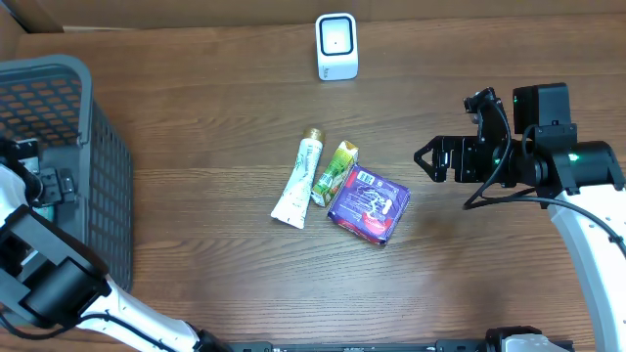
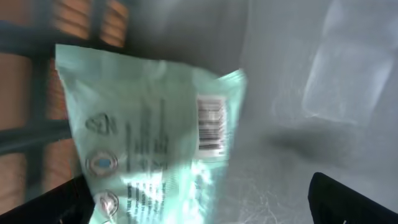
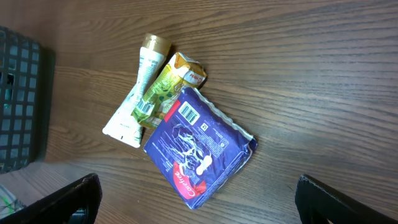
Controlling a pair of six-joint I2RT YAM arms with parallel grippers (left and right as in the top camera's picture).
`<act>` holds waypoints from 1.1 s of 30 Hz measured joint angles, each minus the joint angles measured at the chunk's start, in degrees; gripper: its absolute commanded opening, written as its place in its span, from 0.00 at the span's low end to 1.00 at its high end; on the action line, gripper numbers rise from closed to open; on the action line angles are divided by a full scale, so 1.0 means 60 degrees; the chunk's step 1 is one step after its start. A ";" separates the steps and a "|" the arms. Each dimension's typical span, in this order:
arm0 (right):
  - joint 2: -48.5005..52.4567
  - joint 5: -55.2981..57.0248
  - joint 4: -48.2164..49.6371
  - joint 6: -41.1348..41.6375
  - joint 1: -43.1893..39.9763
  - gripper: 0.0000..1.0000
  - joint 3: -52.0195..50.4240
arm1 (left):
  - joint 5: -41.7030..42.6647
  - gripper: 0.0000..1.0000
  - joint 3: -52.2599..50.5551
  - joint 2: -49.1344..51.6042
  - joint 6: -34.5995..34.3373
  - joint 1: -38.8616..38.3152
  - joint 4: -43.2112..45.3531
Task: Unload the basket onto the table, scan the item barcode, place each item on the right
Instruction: 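Reach the left gripper into the basket and grasp the mint-green wrapper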
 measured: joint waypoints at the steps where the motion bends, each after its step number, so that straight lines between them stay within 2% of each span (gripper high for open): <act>1: 0.0000 0.0004 0.0004 0.0000 0.0000 1.00 0.0000 | 0.0000 0.91 0.0000 0.0098 -0.0004 0.0000 -0.0073; 3: 0.0000 -0.0004 0.0000 0.0000 -0.0004 1.00 0.0000 | 0.0007 0.82 0.0000 0.0244 -0.0062 0.0000 -0.0178; 7: 0.0000 0.0004 0.0004 0.0000 0.0000 1.00 0.0000 | 0.0029 0.70 0.0000 0.0259 -0.0299 0.0000 -0.0310; 14: 0.0000 0.0000 0.0004 0.0004 -0.0004 1.00 0.0000 | 0.0219 0.59 0.0000 0.0259 -0.0736 0.0000 -0.0834; 19: 0.0000 0.0000 0.0004 0.0000 -0.0004 1.00 0.0000 | 0.0623 0.04 0.0004 0.0251 -0.0936 0.0000 -0.1035; 23: 0.0000 0.0004 0.0000 0.0000 0.0000 1.00 0.0000 | 0.0969 0.04 0.0022 0.0135 -0.0984 0.0007 -0.1042; 27: 0.0000 0.0004 0.0004 -0.0004 0.0000 1.00 0.0000 | 0.1202 0.04 0.0095 0.0131 -0.1574 0.0000 -0.1224; 33: 0.0000 0.0000 0.0004 0.0000 -0.0004 1.00 0.0000 | 0.1789 0.04 0.1435 0.0339 -0.2477 0.0000 -0.3362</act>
